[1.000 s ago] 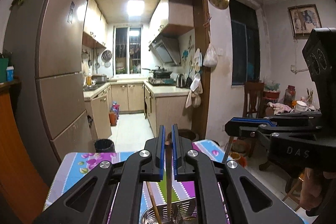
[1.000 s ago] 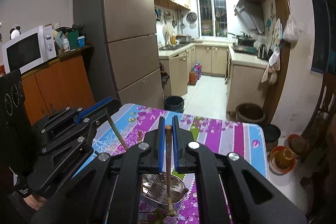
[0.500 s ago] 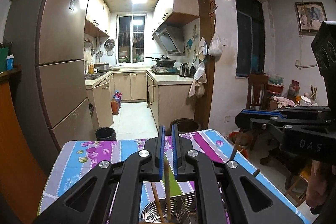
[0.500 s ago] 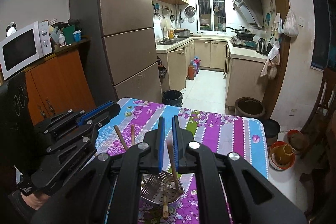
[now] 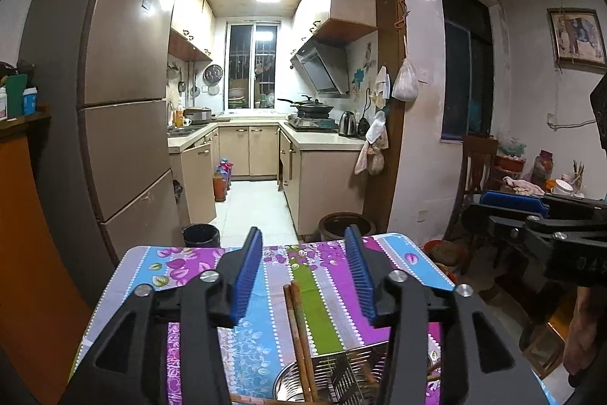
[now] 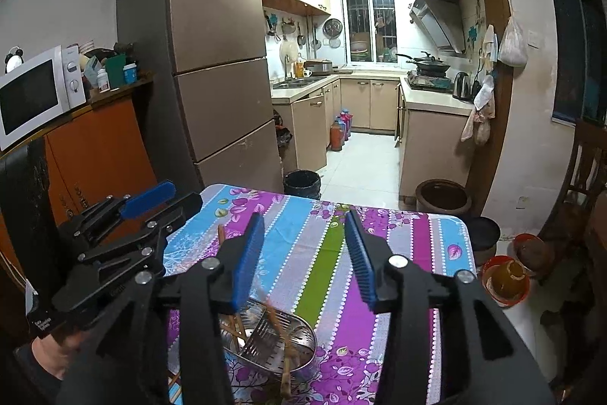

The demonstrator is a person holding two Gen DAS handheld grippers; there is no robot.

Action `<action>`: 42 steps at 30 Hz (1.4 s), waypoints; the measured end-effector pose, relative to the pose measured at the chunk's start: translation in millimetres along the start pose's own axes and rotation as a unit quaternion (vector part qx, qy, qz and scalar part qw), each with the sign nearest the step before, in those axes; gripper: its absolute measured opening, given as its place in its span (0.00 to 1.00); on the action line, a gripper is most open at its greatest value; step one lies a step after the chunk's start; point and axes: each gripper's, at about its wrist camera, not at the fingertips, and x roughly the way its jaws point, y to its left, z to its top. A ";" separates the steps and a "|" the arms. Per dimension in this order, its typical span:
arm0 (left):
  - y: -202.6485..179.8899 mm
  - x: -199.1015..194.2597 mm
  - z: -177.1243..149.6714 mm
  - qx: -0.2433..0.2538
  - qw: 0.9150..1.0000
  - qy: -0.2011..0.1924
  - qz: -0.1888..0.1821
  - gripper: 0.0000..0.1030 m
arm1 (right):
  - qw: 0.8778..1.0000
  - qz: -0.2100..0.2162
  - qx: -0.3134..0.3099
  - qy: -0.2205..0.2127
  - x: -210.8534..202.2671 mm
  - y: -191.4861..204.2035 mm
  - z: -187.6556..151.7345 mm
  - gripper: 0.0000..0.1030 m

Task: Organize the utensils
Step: 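Lower the chopsticks into the holder and open both grippers, then pull both grippers back from the holder toward the remaining chopsticks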

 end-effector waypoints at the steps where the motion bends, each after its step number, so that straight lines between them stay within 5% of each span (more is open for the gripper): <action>1: -0.2 -0.5 -0.1 0.001 1.000 0.000 0.001 0.48 | 1.000 0.000 0.001 -0.001 -0.3 -0.4 -0.7 0.48; 15: 0.3 -15.2 -5.9 0.001 1.000 -0.007 0.007 0.50 | 1.000 -0.004 0.004 -0.021 -12.7 1.1 -5.7 0.62; 30: -2.4 -91.0 -17.5 -0.007 0.999 -0.037 0.001 0.54 | 0.998 -0.009 -0.015 -0.059 -69.1 33.6 -33.2 0.67; 42: 10.7 -244.4 -69.3 0.002 0.996 -0.092 0.012 0.73 | 0.993 -0.007 -0.030 -0.115 -176.3 62.7 -90.4 0.77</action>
